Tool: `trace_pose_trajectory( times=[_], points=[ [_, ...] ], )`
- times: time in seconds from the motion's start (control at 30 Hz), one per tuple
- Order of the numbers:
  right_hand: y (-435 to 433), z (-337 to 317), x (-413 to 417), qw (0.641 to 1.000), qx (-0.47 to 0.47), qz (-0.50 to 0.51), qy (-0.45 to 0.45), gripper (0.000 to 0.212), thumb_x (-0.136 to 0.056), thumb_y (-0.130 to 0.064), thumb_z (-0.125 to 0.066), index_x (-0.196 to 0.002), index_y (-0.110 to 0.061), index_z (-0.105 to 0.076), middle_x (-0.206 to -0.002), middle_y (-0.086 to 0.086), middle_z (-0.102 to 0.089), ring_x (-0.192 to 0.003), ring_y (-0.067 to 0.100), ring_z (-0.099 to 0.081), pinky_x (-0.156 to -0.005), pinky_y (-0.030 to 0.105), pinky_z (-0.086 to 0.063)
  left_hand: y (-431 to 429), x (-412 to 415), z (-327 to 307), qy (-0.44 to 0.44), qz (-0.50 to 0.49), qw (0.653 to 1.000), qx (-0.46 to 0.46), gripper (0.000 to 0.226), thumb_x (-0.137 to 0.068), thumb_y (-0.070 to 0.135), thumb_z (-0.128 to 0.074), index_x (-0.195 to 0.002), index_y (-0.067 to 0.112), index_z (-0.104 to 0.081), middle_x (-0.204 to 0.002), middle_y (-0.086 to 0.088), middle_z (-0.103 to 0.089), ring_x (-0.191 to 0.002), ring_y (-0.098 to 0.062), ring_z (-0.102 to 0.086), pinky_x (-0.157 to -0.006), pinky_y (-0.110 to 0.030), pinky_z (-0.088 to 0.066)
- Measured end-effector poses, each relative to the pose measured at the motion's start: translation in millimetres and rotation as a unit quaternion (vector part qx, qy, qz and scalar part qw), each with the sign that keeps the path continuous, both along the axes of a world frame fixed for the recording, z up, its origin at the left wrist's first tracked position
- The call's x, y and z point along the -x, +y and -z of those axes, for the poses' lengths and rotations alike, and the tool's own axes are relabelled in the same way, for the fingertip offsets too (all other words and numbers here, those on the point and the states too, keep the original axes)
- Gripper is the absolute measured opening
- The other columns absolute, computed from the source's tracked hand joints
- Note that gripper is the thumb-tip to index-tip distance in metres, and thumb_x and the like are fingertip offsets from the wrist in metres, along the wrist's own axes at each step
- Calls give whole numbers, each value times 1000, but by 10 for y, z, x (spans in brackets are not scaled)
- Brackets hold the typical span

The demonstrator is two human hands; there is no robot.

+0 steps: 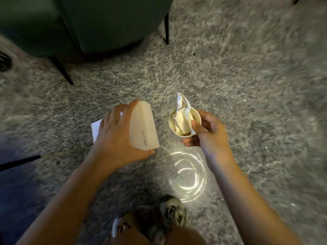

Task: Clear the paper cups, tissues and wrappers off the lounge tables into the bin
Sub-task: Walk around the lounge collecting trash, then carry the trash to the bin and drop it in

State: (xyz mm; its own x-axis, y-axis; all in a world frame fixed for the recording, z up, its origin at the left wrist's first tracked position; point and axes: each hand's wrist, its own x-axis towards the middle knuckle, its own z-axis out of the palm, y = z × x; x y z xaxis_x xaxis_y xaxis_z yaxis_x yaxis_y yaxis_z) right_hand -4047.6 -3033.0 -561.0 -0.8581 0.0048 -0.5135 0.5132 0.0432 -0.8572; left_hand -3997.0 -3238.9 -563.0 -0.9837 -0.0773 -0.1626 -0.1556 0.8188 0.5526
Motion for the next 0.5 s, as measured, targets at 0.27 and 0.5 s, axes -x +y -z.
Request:
trace_pose_trajectory(
  times=[0.27,0.5],
  points=[
    [553,-2393,-302,995,-10,102,13,26,-93,0,-47,-114,-9,-58,-102,18,-63,-38,18,-57,-38,24,-48,552,111,-2508,9,94,995,-45,120,-35,67,-69,-140,37,-18,-133,5,-33,-121,-15,-29,-99,-35,-27],
    [1227,-4216,-629,965,-12,252,76,24,-93,-1,-46,-108,-14,-59,-104,14,-64,-40,19,-59,-39,24,-48,1255,412,-4453,54,248,965,-70,122,-40,67,-71,-143,36,-15,-139,10,-28,-129,-14,-29,-106,-42,-30]
  ],
)
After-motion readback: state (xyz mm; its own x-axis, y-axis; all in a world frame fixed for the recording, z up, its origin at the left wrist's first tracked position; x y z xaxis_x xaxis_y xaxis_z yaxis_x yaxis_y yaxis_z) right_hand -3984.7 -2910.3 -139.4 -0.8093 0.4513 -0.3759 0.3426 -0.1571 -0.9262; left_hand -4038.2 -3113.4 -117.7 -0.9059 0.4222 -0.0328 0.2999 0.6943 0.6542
